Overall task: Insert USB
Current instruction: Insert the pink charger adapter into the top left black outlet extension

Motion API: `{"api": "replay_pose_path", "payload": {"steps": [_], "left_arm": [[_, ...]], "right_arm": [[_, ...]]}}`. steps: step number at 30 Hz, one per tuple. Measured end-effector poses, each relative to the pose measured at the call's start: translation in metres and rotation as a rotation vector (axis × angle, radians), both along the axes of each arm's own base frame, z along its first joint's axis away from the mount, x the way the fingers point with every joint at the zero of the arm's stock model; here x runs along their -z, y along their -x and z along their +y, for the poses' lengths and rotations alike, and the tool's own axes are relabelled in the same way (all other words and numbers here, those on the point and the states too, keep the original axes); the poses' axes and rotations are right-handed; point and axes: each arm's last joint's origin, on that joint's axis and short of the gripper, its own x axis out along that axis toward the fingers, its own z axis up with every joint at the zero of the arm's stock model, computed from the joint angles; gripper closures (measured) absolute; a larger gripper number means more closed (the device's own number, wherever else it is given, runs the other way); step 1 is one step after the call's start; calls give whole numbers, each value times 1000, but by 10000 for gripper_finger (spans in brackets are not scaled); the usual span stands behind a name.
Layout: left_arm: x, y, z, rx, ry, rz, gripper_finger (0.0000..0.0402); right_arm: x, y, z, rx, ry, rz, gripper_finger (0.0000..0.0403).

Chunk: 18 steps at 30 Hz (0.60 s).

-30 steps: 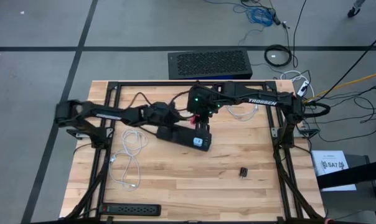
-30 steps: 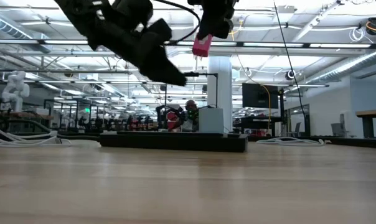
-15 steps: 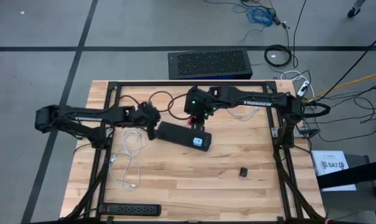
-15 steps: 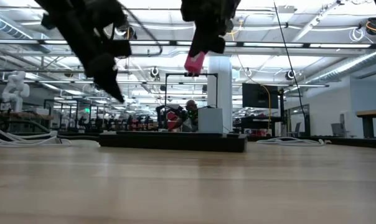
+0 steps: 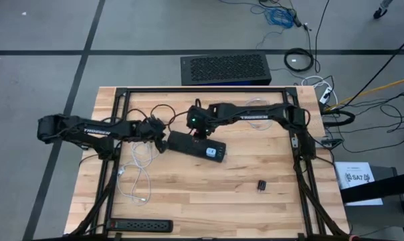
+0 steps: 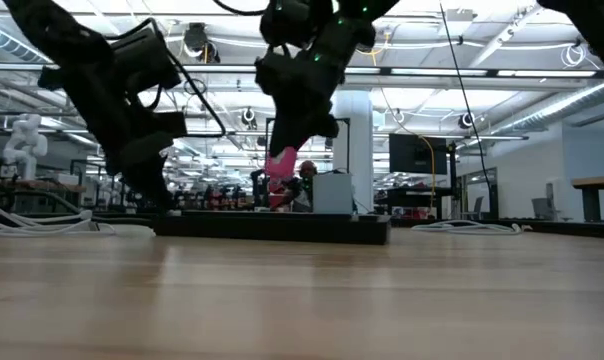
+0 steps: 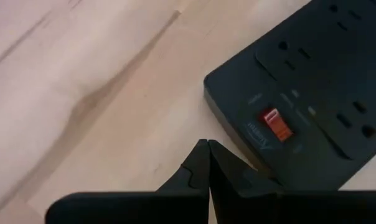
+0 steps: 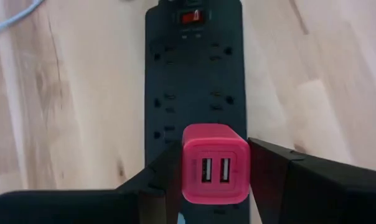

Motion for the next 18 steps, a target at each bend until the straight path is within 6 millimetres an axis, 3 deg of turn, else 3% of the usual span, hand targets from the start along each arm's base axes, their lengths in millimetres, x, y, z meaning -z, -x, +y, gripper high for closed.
{"api": "replay_pose_path", "payload": {"steps": [9, 18], "left_arm": [[13, -5, -3, 15, 50, -32, 399], [29, -18, -6, 25, 75, -29, 400]], "right_arm": [[26, -11, 0, -20, 37, 28, 287], [27, -10, -1, -54, 124, 56, 287]]}}
